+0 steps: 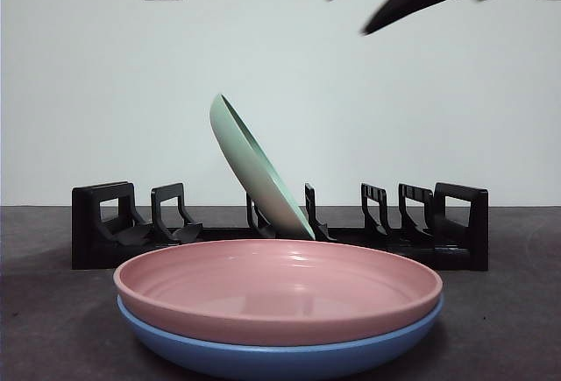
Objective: Place the plate
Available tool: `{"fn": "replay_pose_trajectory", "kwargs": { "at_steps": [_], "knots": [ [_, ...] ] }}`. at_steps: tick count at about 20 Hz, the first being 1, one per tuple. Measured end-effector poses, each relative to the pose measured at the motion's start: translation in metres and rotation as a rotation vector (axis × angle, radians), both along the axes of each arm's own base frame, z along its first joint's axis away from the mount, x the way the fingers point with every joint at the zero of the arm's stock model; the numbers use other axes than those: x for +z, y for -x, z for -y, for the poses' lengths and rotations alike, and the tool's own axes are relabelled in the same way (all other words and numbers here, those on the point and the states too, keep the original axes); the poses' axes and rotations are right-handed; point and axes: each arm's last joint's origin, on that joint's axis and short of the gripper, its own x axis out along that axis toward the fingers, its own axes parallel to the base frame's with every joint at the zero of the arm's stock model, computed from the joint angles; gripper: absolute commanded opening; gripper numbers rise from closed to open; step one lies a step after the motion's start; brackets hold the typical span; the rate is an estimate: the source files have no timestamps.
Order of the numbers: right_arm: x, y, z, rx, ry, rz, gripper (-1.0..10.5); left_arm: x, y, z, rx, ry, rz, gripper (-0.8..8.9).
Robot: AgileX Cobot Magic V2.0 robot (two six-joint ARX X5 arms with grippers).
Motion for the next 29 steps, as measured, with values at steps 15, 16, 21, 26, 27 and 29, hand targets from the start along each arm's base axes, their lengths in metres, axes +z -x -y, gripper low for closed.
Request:
{"fn": "replay_pose_trajectory", "kwargs": {
  "at_steps": [15,16,21,26,27,29],
  "knots": [
    [-0.037,-0.088,-0.101,0.134,0.028,-0.035,2.1,0.000,0.000,0.000,0.014,0.004,0.001,3.12],
    [-0.042,-0.090,-0.104,0.138,0.032,-0.042,1.9,0.000,0.000,0.000,0.014,0.004,0.001,3.12],
    [-0.055,-0.094,-0.109,0.142,0.047,-0.066,0.1,0.000,0.000,0.000,0.014,0.004,0.001,3.12],
    [-0.056,-0.091,-0.109,0.162,0.042,-0.100,0.1,0.000,0.000,0.000,0.014,0.004,0.001,3.12],
    [-0.055,-0.090,-0.108,0.167,0.041,-0.110,0.1,0.000,0.000,0.000,0.014,0.004,0.001,3.12],
    [-0.045,-0.084,-0.104,0.167,0.035,-0.103,0.1,0.000,0.000,0.000,0.014,0.004,0.001,3.12]
  ]
}}
